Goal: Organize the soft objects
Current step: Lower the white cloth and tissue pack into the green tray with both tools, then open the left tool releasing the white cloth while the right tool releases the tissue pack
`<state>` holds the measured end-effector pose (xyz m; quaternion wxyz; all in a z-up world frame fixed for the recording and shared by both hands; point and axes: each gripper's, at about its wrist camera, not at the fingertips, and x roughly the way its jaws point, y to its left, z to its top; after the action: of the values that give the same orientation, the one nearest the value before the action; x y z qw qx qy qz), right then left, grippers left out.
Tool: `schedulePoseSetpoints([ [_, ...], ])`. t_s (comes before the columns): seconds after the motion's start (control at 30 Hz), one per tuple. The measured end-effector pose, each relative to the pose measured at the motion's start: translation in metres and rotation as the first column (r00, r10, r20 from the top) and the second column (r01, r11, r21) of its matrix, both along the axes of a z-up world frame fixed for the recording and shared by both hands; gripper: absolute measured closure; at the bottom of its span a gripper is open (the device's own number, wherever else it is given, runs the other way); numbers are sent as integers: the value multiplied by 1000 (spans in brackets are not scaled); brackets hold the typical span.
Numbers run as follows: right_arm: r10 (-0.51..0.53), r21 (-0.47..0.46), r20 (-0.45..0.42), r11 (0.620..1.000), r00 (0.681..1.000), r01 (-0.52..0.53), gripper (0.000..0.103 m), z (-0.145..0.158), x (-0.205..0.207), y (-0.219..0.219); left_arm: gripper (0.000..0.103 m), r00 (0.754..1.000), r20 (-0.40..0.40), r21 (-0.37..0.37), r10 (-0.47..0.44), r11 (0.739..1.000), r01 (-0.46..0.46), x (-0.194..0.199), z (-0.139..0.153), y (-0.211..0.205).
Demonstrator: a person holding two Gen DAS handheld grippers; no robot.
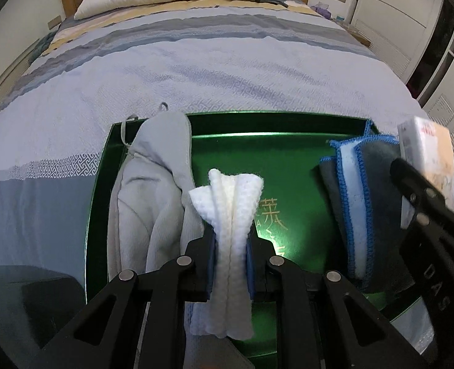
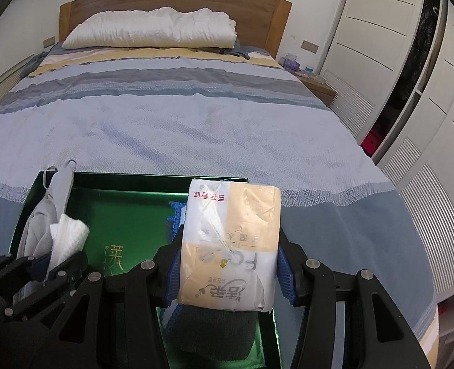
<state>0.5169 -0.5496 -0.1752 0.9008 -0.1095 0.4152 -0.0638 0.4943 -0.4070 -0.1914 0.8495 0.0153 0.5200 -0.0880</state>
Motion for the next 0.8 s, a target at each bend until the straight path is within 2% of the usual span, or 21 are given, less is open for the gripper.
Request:
schedulePoseSetpoints([
  [0.8,26,-5,-37,1000,999,-26,51,2,3,-4,89,999,13,18,34,999,-34,-3,3,4],
])
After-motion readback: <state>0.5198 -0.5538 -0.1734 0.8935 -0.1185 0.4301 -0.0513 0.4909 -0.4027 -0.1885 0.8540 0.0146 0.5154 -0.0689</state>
